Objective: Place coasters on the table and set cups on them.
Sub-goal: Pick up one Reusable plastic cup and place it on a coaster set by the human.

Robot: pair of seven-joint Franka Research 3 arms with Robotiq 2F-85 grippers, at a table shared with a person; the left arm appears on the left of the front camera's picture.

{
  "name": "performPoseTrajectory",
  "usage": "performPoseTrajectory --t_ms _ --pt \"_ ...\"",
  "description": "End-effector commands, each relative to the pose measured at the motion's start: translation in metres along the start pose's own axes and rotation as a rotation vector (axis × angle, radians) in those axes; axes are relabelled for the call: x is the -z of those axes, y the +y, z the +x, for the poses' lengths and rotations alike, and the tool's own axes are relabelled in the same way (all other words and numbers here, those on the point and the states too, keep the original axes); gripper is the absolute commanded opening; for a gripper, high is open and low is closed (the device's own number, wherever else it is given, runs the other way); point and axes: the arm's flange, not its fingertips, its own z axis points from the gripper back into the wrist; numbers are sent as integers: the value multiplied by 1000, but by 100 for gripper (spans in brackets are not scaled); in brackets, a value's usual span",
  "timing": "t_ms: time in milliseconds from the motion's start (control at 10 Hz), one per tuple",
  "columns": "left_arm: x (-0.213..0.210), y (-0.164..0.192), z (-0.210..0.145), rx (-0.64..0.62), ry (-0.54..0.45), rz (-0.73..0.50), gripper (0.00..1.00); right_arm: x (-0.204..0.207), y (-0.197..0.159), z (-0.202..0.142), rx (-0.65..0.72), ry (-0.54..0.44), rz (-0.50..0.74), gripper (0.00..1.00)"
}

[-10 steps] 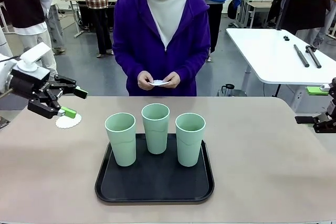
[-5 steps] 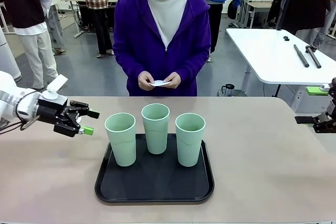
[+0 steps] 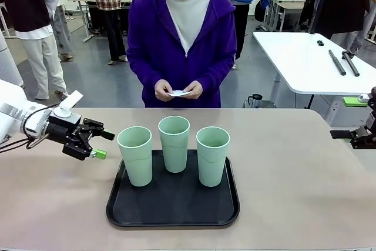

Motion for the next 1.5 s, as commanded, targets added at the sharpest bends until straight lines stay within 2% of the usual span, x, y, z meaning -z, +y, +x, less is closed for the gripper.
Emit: performPoseTrajectory --t_ms 0,400,500,800,1400 --pt "2 1 -3 -24 -33 18 100 0 -1 1 -13 -3 10 100" --pt "1 0 -3 -15 -11 9 100 0 -1 1 -13 -3 10 100" --pt "4 -1 -7 -52 -76 -23 100 0 -1 1 -13 -3 10 100" --pt "14 -8 -20 -79 -139 -99 100 0 -1 1 -13 -3 10 100" --pt "49 -5 -37 -23 -254 -145 100 0 -1 1 -13 -3 10 100"
